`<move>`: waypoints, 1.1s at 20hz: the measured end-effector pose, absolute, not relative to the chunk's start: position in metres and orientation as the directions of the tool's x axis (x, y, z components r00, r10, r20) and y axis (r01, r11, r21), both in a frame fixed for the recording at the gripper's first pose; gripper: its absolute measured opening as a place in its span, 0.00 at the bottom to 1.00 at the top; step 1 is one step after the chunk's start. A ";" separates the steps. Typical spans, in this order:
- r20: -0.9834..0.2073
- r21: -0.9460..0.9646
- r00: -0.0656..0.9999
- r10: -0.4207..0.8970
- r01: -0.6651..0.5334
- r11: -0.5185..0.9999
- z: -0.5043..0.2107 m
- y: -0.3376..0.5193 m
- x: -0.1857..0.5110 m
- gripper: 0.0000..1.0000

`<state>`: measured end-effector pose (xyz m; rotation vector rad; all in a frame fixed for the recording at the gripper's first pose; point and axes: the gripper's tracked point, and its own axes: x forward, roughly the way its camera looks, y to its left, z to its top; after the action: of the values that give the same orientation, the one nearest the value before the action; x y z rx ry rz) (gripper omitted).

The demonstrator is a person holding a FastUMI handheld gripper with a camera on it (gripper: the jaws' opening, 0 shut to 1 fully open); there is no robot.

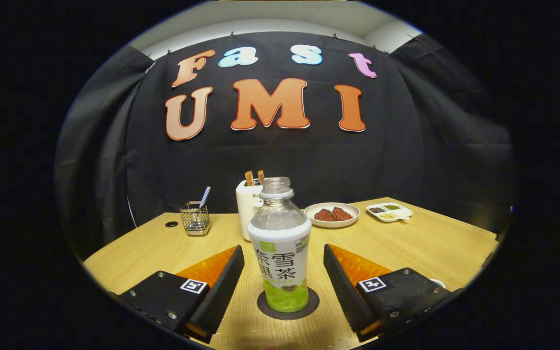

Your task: Take the bottle from table, then pour the juice into the cup, finally place the bottle on the coaster

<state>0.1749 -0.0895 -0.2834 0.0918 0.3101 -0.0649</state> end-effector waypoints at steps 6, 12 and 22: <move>-0.207 0.169 0.976 -0.059 0.095 0.981 -0.212 -0.090 0.144 0.97; -0.125 0.101 0.990 -0.061 0.073 0.992 -0.121 -0.072 0.110 0.97; -0.047 0.128 0.996 0.070 -0.064 0.990 -0.023 -0.014 0.055 0.97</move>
<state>0.0550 -0.0139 -0.0232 0.1263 0.0517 0.0675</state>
